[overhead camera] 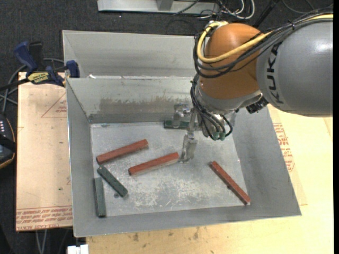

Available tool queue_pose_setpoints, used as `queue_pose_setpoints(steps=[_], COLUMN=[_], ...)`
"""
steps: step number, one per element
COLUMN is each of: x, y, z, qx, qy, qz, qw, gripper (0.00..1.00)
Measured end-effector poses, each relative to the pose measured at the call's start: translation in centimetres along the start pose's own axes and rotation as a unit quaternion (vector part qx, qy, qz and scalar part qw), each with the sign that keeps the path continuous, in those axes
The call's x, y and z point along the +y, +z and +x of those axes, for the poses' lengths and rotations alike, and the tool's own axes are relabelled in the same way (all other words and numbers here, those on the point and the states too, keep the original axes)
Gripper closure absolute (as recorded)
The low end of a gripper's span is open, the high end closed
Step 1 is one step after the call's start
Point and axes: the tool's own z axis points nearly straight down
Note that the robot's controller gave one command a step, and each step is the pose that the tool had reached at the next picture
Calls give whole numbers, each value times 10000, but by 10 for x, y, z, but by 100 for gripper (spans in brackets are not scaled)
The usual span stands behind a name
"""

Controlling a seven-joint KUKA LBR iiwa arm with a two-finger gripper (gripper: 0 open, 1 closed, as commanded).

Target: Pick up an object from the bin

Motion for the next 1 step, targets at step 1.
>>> queue_pose_setpoints(steps=[1], x=[-55], y=[156], z=[20], qx=[40], qy=[738], qz=[8], qw=[9973], gripper=[0])
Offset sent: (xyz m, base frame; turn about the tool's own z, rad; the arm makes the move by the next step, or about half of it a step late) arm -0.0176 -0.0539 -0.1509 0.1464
